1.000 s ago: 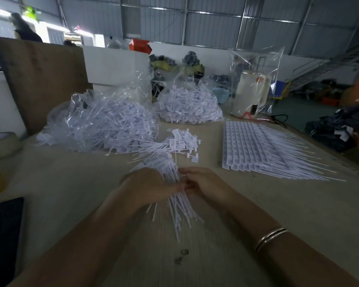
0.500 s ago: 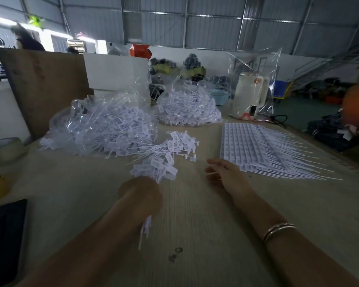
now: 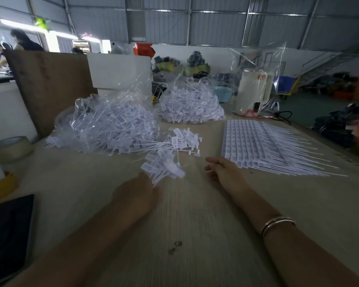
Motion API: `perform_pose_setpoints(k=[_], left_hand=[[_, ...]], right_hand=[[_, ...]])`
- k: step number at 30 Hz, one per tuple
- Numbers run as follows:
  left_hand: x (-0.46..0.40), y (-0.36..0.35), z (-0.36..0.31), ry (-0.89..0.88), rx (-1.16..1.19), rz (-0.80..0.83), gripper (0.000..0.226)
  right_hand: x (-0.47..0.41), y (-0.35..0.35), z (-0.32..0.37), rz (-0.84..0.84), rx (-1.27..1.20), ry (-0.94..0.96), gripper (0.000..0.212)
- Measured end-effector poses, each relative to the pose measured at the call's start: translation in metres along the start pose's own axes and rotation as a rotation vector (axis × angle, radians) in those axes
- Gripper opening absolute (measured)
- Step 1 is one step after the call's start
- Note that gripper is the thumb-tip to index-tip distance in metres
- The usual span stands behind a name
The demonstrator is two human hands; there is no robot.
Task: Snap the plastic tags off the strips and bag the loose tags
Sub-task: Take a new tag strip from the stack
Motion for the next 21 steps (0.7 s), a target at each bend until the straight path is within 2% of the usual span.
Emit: perform_pose_setpoints(k=[3, 6, 11, 14, 19, 21], left_hand=[[0.001, -0.004, -0.014, -0.038, -0.172, 0.029, 0.032], [0.005, 0.000, -0.018, -0.068, -0.230, 0.016, 0.029], [0.001, 0.029, -0.020, -0.244, 0.062, -0.137, 0.030], [-0.021, 0.068, -0.028, -0.354, 0.195, -0.284, 0.016], [-0.087, 0.117, -0.056, -0.454, 0.224, -0.378, 0.030], [-0.121, 0.127, -0.064, -0.407, 0.142, -0.396, 0.044]], right_hand=[[0.002, -0.001, 0.003, 0.011, 0.047, 0.024, 0.020], [0.002, 0.000, 0.004, 0.007, 0.044, 0.026, 0.021], [0.004, 0.001, 0.008, 0.002, -0.010, 0.032, 0.024], [0.005, 0.003, 0.007, -0.017, -0.055, 0.026, 0.026], [0.001, -0.001, 0.007, -0.014, -0.017, 0.035, 0.027], [-0.001, -0.002, 0.006, -0.010, -0.012, 0.032, 0.025]])
Point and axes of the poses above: each hand's wrist, its own x-axis away from the middle knuckle, its own y-axis out of the back of the hand, z = x × y, the point moved 10 cm from there along -x, towards the middle knuckle, and after that the axes turned 4 degrees about -x, right-handed, at the moved point
